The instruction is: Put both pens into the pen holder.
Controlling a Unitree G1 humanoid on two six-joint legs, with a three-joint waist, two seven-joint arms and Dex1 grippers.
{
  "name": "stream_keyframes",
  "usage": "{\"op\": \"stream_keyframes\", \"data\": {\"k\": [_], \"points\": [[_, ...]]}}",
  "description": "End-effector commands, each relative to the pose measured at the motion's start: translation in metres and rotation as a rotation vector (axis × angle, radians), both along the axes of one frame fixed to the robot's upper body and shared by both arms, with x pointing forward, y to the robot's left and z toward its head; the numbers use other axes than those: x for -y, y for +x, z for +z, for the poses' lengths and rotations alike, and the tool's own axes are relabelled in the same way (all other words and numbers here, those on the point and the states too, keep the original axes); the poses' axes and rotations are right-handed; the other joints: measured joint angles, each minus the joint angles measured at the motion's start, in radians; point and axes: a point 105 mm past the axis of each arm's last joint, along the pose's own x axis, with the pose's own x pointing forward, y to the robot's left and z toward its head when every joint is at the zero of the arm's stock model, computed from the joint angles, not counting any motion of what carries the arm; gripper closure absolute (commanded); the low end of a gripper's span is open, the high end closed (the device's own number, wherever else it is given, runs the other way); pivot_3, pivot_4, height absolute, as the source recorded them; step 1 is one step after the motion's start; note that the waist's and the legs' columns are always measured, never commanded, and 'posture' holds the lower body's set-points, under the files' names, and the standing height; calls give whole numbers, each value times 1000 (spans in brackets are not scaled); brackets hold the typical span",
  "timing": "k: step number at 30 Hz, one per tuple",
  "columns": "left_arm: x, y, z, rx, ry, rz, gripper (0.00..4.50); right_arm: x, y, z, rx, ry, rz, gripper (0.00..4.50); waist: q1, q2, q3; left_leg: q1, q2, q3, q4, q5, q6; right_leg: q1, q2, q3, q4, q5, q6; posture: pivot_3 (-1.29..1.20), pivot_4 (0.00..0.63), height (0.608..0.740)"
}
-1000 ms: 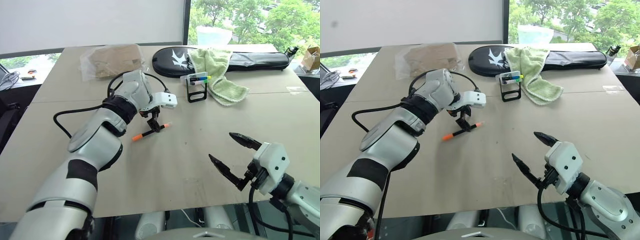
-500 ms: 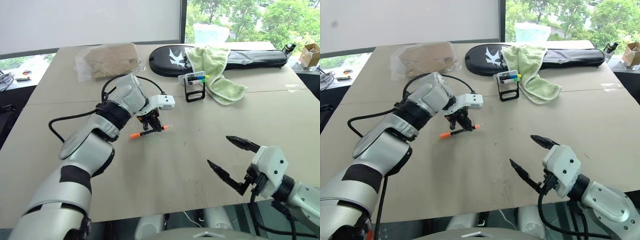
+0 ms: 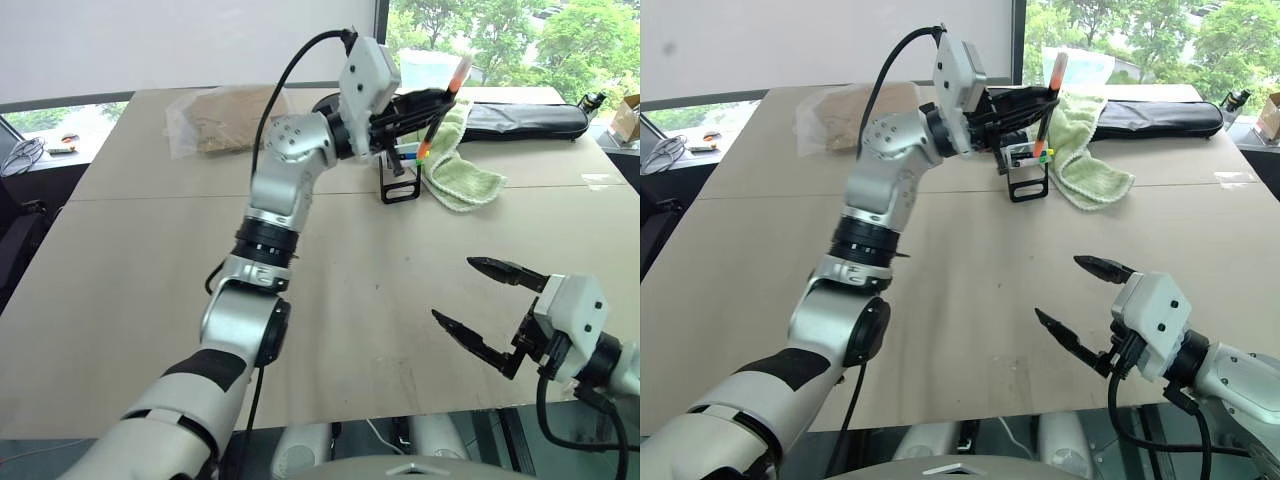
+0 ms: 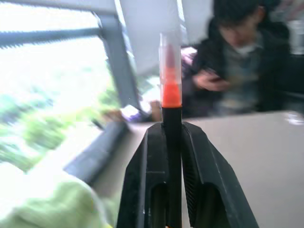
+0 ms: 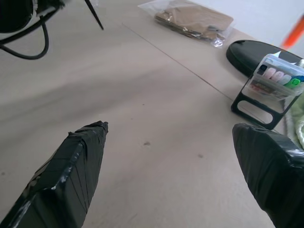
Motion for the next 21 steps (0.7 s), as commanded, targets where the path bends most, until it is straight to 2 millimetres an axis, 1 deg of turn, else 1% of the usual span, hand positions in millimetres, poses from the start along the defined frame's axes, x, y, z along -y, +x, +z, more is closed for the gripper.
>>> {"op": "stream_keyframes", "data": {"k": [1,2,3,6,8,10,16,17,21], "points": [[13,-10,-13,419,93,23,4347,0,-1,9,34,-2,10,0,0,0,0,1,-1,1,-1,0,0,0,-1,0,0,0,0,0,150,740],[14,-12,-19,477,110,15,4347,0,0,10,35,-2,10,0,2,0,0,1,-1,1,-1,0,0,0,-1,0,0,0,0,0,150,740],[15,-9,-30,502,157,14,4347,0,-1,10,35,-2,10,0,3,0,0,0,-1,0,-1,0,0,0,-1,-1,0,0,0,0,150,740],[11,0,-59,521,277,24,4347,-2,-3,10,34,-1,3,0,5,0,0,0,-3,1,-1,0,1,1,-2,-1,-2,0,0,0,150,740],[9,7,-68,513,320,57,4347,-1,-4,10,32,-3,-11,0,5,0,0,0,-3,1,-1,0,1,1,-2,-1,-2,0,1,0,150,740],[7,13,-74,536,361,96,4347,0,-5,10,32,-2,-23,0,6,0,0,-1,-3,0,-1,0,1,1,-2,-2,-1,1,2,0,150,740],[8,21,-74,633,408,174,4347,0,-6,10,42,7,-36,0,13,-1,0,-1,-5,-1,-1,0,1,1,-2,-2,-1,3,5,0,150,740],[8,22,-71,653,403,188,4347,1,-6,10,46,9,-39,0,13,-1,0,-1,-5,-1,-1,0,1,1,-2,-2,-1,3,5,0,150,740],[10,13,-49,704,298,166,4347,2,-8,10,54,14,-51,0,13,-1,0,-1,-5,-2,-1,0,1,1,-2,-2,-1,3,5,0,150,740]]}}
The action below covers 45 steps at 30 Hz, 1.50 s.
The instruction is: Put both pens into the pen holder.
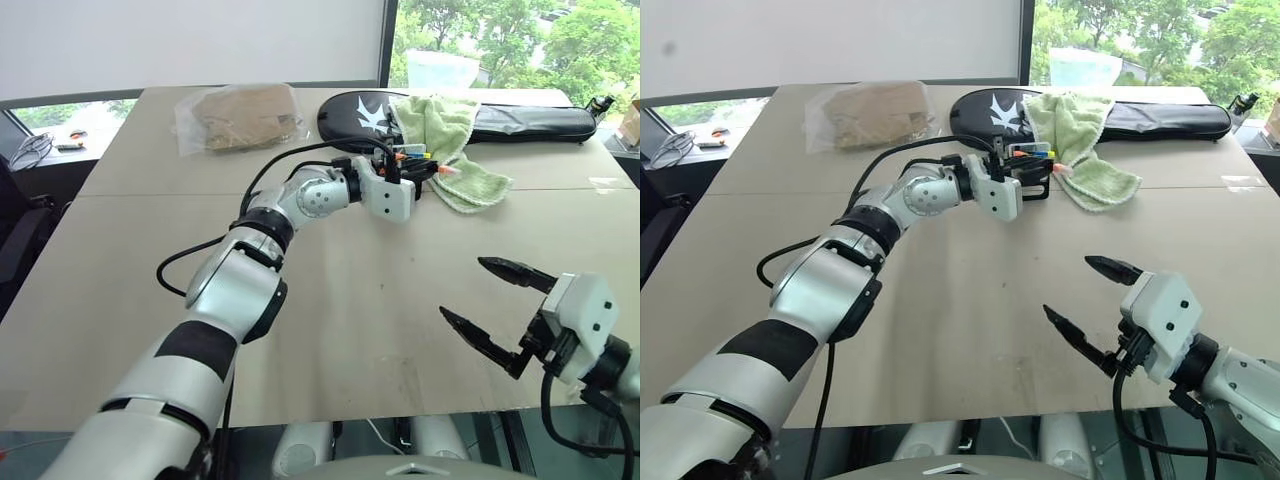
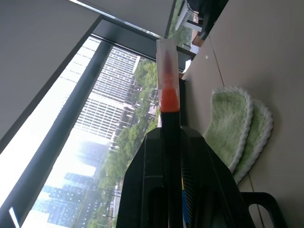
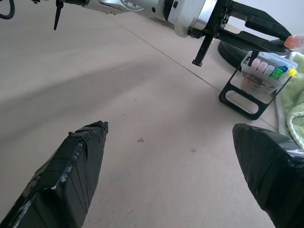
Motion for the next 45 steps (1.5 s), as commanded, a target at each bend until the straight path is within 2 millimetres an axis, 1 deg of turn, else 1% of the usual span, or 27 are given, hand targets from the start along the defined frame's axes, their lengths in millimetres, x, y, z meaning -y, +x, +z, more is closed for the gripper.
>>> {"op": "stream_keyframes", "data": {"k": [1,5,8,10,14,16,20,24,29,31,33,35,36,38,39,41,43,45], "points": [[6,-11,33,83,-90,-77,4347,-4,-5,11,64,0,14,0,0,0,0,0,0,0,0,0,0,0,0,0,0,0,0,0,150,740],[8,-9,32,60,-95,-68,4347,-4,-6,10,65,0,9,0,0,0,0,0,0,0,0,0,0,0,0,0,0,0,0,0,150,740],[10,0,23,25,-73,-8,4347,-5,-6,11,66,1,7,0,0,0,0,0,-1,0,0,0,0,0,0,0,0,0,0,0,150,740],[10,3,19,10,-59,10,4347,-4,-6,11,66,2,6,0,0,0,0,0,-1,0,0,0,0,0,0,0,0,0,0,0,150,740],[7,15,2,-70,-12,94,4347,-3,-7,10,64,1,-5,0,0,0,0,0,-1,0,0,0,0,0,0,0,0,0,0,0,150,740],[7,19,-2,-101,-14,126,4347,-3,-8,10,64,4,-9,0,0,0,0,0,-1,0,0,0,0,0,0,0,0,0,0,0,150,740],[7,23,-3,-140,-29,154,4347,-3,-10,10,65,9,-18,0,0,0,0,0,-1,0,0,0,0,1,0,0,0,0,0,0,150,740],[11,23,-4,-169,-28,150,4347,-2,-12,9,66,13,-31,0,-1,0,0,0,-1,0,0,0,0,1,0,0,1,0,0,0,150,740],[15,23,3,-175,-53,151,4347,-1,-14,9,66,16,-42,0,0,0,0,0,-1,0,0,0,0,1,0,0,1,0,0,0,150,740],[12,27,4,-205,-67,171,3582,-2,-14,9,67,20,-45,0,0,0,0,1,-1,0,0,0,0,1,0,0,1,0,0,0,150,740],[7,30,7,-226,-93,188,2990,-3,-14,9,68,24,-48,0,-1,0,0,1,-1,0,0,0,0,1,0,0,1,0,0,0,150,740],[4,30,10,-220,-106,183,2099,-3,-15,8,68,24,-51,0,-1,0,0,1,-1,0,0,0,0,1,0,0,1,0,0,0,150,740],[3,28,13,-226,-118,160,1533,-2,-15,8,67,23,-54,0,-1,0,0,1,-1,0,0,0,0,1,0,0,1,0,0,0,150,740],[0,23,20,-239,-151,115,738,-2,-15,7,65,22,-57,0,-1,0,0,1,-1,0,0,0,0,1,0,0,1,0,0,0,150,740],[-2,20,26,-275,-197,67,217,-2,-14,7,64,20,-59,0,-1,0,0,1,-1,0,0,0,0,1,0,0,0,0,0,0,150,740],[-6,15,37,-321,-268,4,217,-3,-13,6,65,14,-62,0,-1,0,0,1,-1,0,0,0,0,1,0,0,0,0,0,0,150,740],[-13,12,45,-432,-352,-82,217,-3,-9,7,75,5,-73,0,-3,0,0,1,-1,0,1,0,0,1,0,0,0,0,0,0,150,740],[-22,13,49,-530,-428,-134,217,2,-1,7,88,-21,-123,0,-4,0,0,1,-1,0,1,0,0,2,0,0,0,0,0,0,150,740]]}}
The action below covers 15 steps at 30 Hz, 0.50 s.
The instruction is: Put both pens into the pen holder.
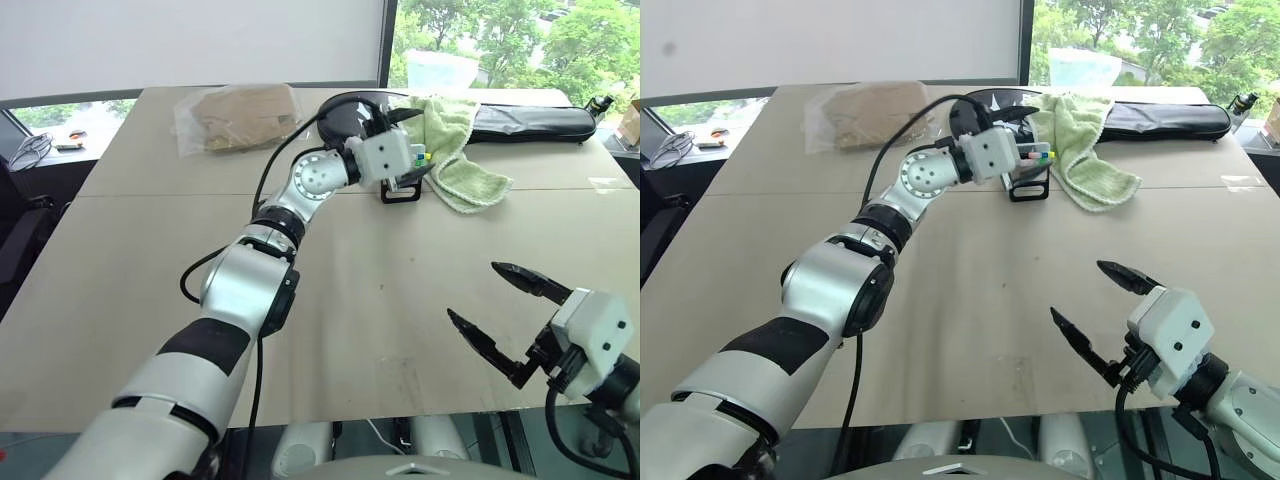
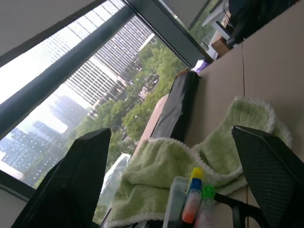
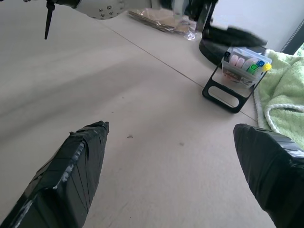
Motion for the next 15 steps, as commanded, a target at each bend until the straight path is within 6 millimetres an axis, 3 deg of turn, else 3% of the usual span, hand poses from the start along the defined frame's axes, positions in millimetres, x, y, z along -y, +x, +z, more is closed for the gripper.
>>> {"op": "stream_keyframes", "data": {"k": [1,4,8,11,15], "points": [[-17,2,17,-155,-171,-84,217,2,8,7,47,-27,-50,0,-1,0,0,0,0,0,1,0,0,0,0,0,0,0,0,0,150,740],[-54,7,6,-379,-263,-38,217,11,24,14,101,-45,-102,0,-29,2,-1,2,0,-1,1,0,0,2,0,0,1,0,0,0,150,740],[-95,-28,-7,-506,-306,67,217,16,41,24,159,-32,-124,0,-55,2,-1,8,5,1,-1,0,0,5,1,3,2,0,0,0,150,740],[-123,-63,-27,-596,-295,189,217,14,50,28,174,-18,-80,0,-45,3,-1,8,5,-2,-2,1,-2,5,2,2,2,0,-1,0,150,740],[-147,-91,-46,-671,-276,310,217,16,55,26,138,-15,-32,0,-23,3,-1,10,5,-3,-3,1,-2,7,0,1,2,0,-1,0,150,740]]}}
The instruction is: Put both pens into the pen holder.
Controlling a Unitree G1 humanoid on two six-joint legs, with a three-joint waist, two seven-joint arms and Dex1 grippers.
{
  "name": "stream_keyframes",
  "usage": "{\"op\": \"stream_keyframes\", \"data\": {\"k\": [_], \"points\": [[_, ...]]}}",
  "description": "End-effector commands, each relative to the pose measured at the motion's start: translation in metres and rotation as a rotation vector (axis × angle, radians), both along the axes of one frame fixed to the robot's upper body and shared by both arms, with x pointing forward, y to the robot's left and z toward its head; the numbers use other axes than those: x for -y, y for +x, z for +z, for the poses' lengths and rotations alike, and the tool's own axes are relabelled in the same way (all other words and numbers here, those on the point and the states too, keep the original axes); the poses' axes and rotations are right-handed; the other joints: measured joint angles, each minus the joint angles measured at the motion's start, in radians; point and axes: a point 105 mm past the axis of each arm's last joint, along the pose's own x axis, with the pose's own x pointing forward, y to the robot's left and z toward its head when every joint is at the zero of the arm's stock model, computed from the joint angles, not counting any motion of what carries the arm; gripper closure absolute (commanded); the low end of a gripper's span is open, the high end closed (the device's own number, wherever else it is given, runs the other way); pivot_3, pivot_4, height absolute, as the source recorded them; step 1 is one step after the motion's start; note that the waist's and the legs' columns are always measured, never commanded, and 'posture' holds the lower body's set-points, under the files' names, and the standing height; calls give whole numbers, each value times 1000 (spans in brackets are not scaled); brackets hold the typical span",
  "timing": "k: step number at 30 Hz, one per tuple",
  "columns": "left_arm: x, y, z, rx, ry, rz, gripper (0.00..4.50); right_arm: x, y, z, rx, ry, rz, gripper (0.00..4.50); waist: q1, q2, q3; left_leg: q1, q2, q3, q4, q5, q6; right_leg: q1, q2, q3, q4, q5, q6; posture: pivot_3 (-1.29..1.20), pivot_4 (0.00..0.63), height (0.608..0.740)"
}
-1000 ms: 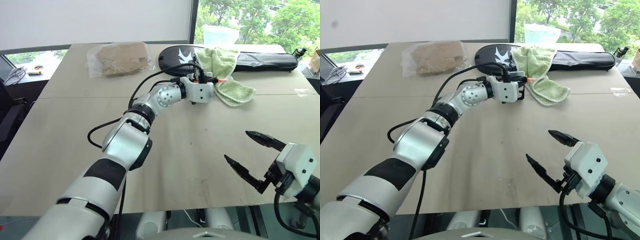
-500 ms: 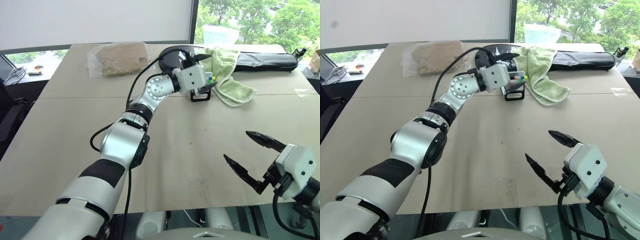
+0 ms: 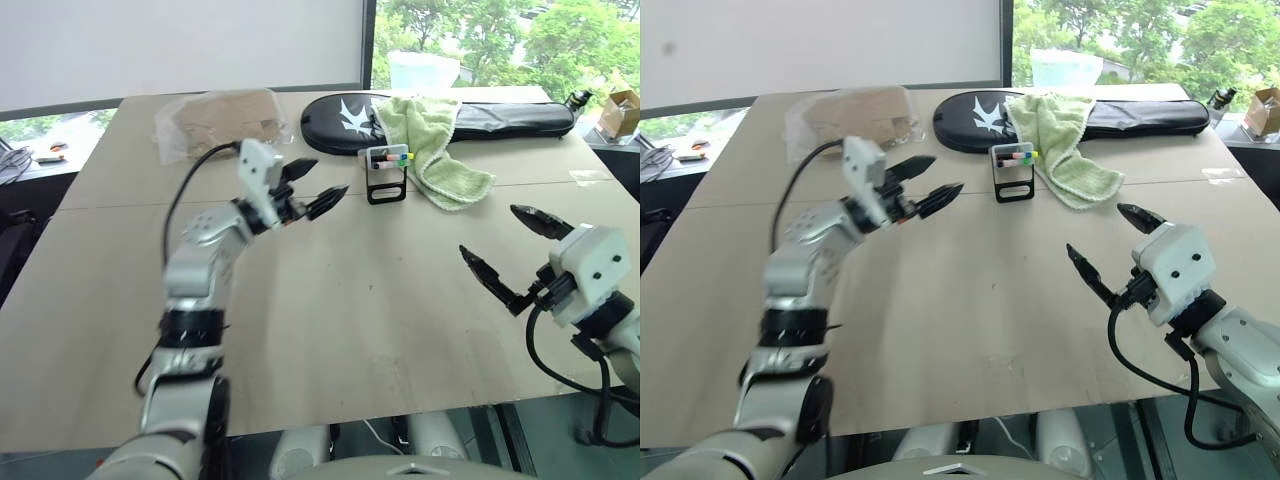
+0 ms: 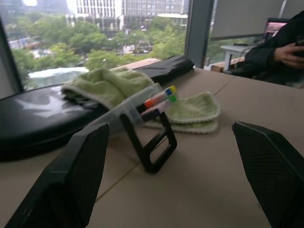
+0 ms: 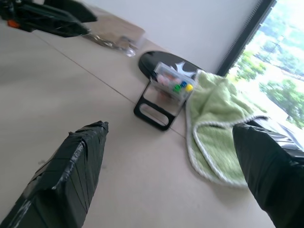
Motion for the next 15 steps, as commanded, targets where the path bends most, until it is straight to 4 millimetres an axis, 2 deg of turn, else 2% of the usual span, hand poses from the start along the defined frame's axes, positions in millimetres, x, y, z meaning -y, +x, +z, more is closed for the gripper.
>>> {"op": "stream_keyframes", "data": {"k": [1,3,6,11,13,15], "points": [[-9,-23,7,-4,5,41,217,1,-1,1,-19,-4,50,0,15,0,0,0,0,0,0,0,0,0,0,0,0,0,0,0,150,740],[-16,-35,-1,-43,8,64,217,5,0,-1,-52,5,64,0,20,0,0,1,-1,1,0,0,0,2,0,0,-1,-2,-4,0,150,740],[-32,-63,-18,-118,14,93,217,15,-5,-7,-136,41,88,0,15,0,0,2,-1,2,1,0,0,2,0,1,-1,-2,-4,0,150,740],[-51,-95,-32,-193,49,143,217,38,-17,-19,-231,-3,78,0,15,1,0,2,0,1,-1,0,0,2,-2,0,-1,-3,-5,0,150,740],[-59,-104,-38,-227,64,157,217,47,-20,-23,-264,-10,65,0,15,1,0,3,1,1,-2,0,0,2,-2,0,-1,-4,-6,0,150,740],[-57,-107,-40,-231,68,155,217,53,-20,-25,-277,-17,59,0,16,1,0,3,1,2,-2,0,0,2,-2,0,-1,-4,-6,0,150,740]]}}
